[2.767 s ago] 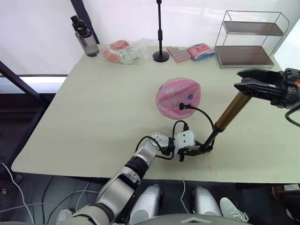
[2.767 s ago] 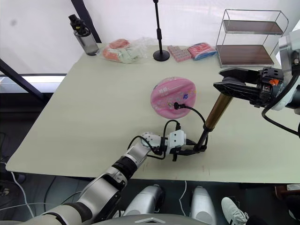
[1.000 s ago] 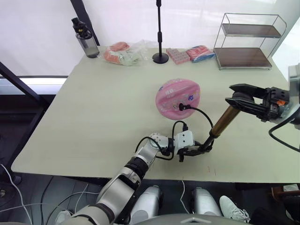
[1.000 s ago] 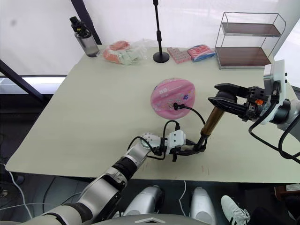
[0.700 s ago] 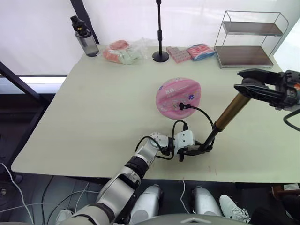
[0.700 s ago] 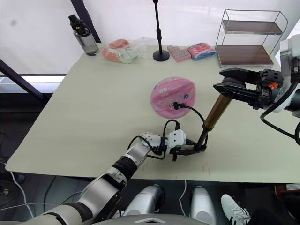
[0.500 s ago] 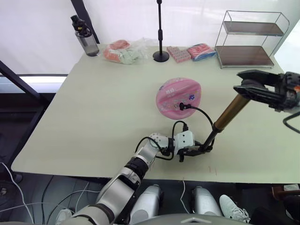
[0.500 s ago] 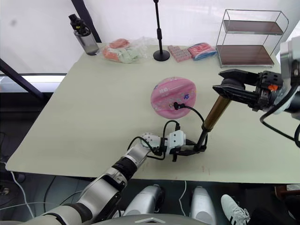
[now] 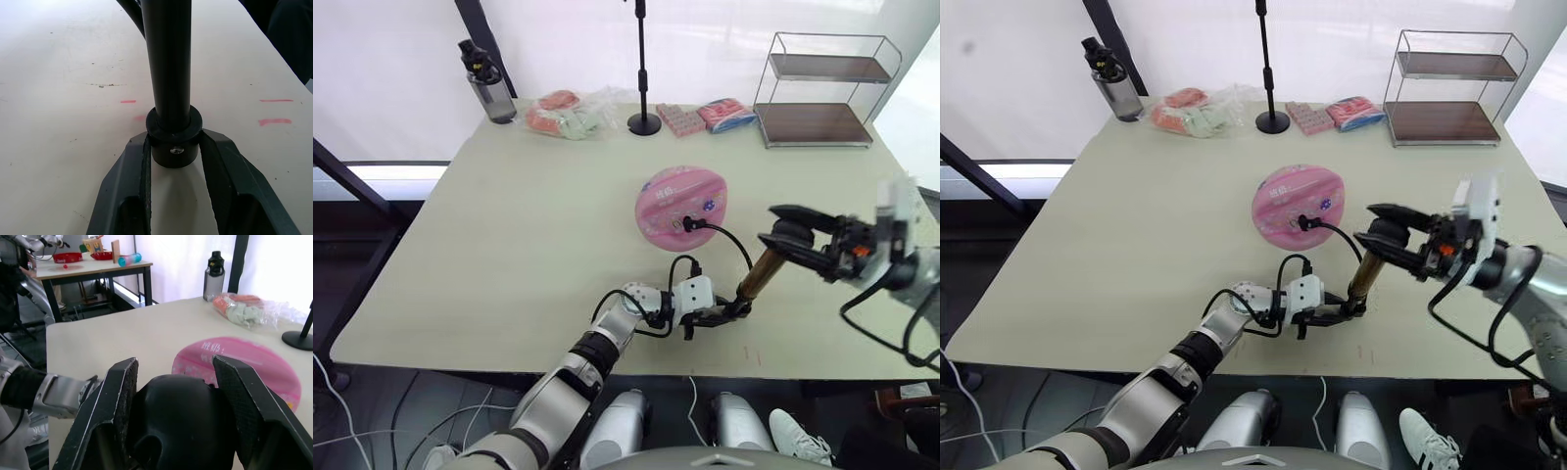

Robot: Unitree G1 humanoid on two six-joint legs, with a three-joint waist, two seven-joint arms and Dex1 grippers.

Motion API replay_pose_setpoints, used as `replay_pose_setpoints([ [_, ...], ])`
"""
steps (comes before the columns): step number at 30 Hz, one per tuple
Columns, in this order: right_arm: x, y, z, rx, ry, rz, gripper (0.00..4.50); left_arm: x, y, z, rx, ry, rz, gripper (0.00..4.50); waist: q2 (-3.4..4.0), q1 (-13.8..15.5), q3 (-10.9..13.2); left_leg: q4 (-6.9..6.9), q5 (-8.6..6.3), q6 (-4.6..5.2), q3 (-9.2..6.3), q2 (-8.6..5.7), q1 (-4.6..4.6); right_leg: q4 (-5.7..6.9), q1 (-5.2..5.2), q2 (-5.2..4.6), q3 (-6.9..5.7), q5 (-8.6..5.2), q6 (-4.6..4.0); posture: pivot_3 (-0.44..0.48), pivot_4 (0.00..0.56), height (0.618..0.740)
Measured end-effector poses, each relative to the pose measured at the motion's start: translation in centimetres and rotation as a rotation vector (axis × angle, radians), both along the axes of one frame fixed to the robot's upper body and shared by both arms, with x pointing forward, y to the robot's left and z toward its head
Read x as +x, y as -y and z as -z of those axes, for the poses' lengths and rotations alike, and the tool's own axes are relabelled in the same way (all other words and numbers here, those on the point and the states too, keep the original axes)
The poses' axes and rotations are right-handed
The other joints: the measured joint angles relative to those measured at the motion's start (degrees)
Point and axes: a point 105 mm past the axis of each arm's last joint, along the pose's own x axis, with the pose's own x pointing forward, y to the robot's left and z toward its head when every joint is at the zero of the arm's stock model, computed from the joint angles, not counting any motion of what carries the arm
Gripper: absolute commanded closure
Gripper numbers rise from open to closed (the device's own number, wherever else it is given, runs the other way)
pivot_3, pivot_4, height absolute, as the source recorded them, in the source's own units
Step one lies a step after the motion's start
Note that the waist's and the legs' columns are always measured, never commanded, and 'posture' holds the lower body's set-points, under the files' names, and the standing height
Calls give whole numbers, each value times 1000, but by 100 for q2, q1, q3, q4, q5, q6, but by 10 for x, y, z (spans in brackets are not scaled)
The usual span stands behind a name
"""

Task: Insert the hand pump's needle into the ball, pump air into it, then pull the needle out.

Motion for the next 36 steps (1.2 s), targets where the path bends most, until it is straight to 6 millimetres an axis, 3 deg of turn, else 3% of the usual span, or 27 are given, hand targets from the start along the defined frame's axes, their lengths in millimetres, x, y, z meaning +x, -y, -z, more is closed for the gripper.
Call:
replay_pose_setpoints([
  [7, 0, -17, 43, -77, 28, 4, 2480, 1, -1, 2, 4, -3, -5, 3422, 4, -1, -25, 0, 0, -1, -4, 4, 6, 0, 3, 13, 4, 0, 0, 0, 150, 736],
  [14, -1, -18, 48, -70, 56, 16, 2480, 2, 0, 3, 7, -12, -11, 3422, 9, 6, -62, 0, 0, -2, -5, 5, 18, -2, 16, 16, 7, -1, 1, 0, 150, 736],
  [23, 5, -6, 22, -147, 3, -2, 2480, 2, 7, 0, 0, -2, 18, 3422, 52, 46, -29, 4, 0, -1, -8, -8, -8, -13, 4, 2, 6, 1, 1, 0, 150, 736],
  [32, 3, 5, -51, -147, 59, -42, 2480, 7, 14, -4, -5, 10, 19, 3422, 61, 82, 34, 5, 1, 1, -7, -13, -27, -19, -5, -12, -4, 1, 3, 0, 150, 736],
  [36, 0, 7, -67, -168, 71, -55, 2480, 7, 16, -5, -9, 12, 12, 3422, 61, 83, 36, 4, 1, 1, -7, -13, -32, -19, -14, -13, -4, 2, 2, 0, 150, 736],
])
